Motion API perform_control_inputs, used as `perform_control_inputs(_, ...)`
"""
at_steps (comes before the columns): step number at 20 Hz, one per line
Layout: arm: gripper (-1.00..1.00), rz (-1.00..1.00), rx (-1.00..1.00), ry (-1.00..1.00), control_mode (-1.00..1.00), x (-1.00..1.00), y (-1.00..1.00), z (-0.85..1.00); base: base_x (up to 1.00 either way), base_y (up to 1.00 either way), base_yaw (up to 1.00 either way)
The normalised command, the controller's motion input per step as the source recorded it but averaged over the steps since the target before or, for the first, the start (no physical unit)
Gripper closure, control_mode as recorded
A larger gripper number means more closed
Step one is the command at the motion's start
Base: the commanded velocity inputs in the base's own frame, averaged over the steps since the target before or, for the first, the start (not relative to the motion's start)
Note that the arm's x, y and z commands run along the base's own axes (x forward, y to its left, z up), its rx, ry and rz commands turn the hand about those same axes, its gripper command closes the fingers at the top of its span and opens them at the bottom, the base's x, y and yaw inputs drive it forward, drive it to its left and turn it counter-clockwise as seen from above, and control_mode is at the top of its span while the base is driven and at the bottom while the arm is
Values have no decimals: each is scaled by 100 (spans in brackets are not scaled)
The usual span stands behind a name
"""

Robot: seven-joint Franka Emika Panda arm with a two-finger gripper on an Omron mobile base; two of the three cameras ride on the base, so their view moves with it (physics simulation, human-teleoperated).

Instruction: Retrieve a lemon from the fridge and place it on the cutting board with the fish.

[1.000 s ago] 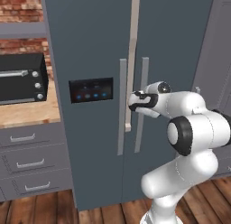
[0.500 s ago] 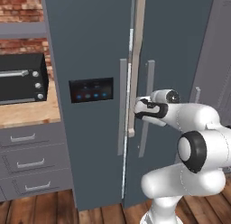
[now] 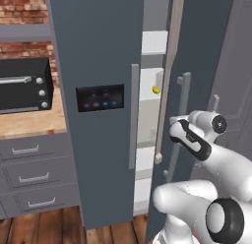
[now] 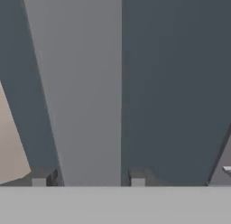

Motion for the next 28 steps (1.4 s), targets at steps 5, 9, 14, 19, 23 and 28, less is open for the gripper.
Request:
perform_control_inputs(5,100,1,0,0,-100,-58,-100,0,0,0,0)
perform_control_inputs(9,100,4,0,2,-100,-47,-100,0,0,0,0)
perform_control_inputs(14,100,8,3,6,-100,-51,-100,-8,0,0,0)
perform_control_inputs(19,100,13,20,5,-100,-13,-76,-13,0,0,0)
perform_control_inputs(23,-100,2,3,3,-100,0,-8,-1,0,0,0)
perform_control_inputs(28,-100,1,0,2,-100,-2,0,0,0,0,0)
